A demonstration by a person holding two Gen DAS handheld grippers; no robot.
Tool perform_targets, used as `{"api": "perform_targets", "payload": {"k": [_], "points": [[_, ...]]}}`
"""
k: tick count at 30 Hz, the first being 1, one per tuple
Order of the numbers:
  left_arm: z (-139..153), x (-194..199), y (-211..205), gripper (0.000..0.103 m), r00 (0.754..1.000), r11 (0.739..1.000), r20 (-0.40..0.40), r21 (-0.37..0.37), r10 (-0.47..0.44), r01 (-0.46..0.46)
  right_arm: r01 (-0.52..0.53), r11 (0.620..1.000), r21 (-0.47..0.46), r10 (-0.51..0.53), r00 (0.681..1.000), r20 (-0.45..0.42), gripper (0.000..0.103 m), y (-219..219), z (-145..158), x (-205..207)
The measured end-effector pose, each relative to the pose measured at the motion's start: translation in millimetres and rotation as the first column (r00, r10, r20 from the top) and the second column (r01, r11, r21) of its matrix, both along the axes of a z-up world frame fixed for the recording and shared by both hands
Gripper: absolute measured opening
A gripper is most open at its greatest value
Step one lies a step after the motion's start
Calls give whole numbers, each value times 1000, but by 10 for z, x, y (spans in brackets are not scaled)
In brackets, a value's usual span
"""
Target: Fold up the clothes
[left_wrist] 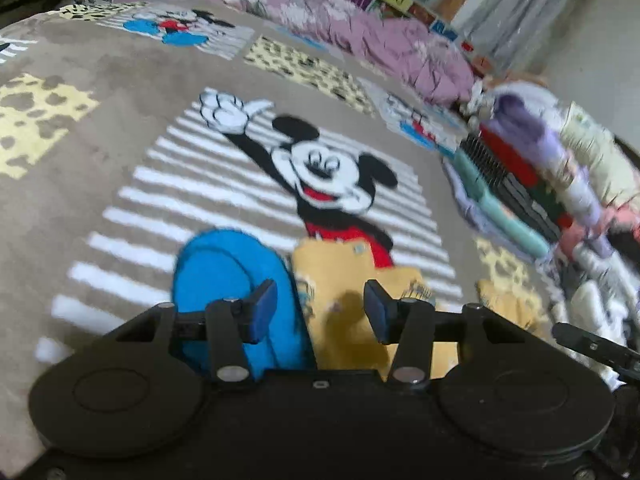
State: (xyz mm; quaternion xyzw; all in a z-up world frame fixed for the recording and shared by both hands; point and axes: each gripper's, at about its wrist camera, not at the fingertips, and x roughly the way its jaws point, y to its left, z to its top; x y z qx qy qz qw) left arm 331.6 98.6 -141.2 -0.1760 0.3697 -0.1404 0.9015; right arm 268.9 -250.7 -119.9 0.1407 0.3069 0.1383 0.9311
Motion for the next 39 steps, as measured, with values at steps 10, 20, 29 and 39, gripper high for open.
{"api": "perform_targets", "payload": {"k": [10,20,29,39], "points": [[-68,-10,-99,4,1000,996,22,87,-5,3,62,995,77,-61,998,-21,72,-9,-169,-358],[249,-264,-120,48,993,993,115,117,-21,7,132,976,174,-129,991,-31,73,-189,-222,-963],[484,-1154,-371,56,970,971,122,139,-210,193,110,980,166,-96,991,-92,73,-29,-333,-1185],[263,-1720,-850,57,947,912,70,302,-313,278,102,967,232,-74,989,-129,61,-18,-440,-1472]]}}
